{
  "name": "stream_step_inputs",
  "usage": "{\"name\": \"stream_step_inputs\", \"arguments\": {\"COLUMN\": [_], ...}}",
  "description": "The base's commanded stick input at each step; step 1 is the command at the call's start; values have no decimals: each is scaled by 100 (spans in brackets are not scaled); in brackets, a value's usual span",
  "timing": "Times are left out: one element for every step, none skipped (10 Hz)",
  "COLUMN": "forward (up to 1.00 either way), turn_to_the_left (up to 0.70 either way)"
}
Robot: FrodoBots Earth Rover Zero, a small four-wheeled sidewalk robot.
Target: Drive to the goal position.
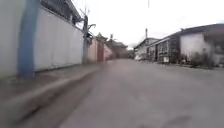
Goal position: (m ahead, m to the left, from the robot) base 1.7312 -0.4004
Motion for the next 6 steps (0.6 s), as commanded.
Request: {"name": "stream_step_inputs", "arguments": {"forward": [100,100,100,100,100,100], "turn_to_the_left": [0,0,0,0,0,-7]}}
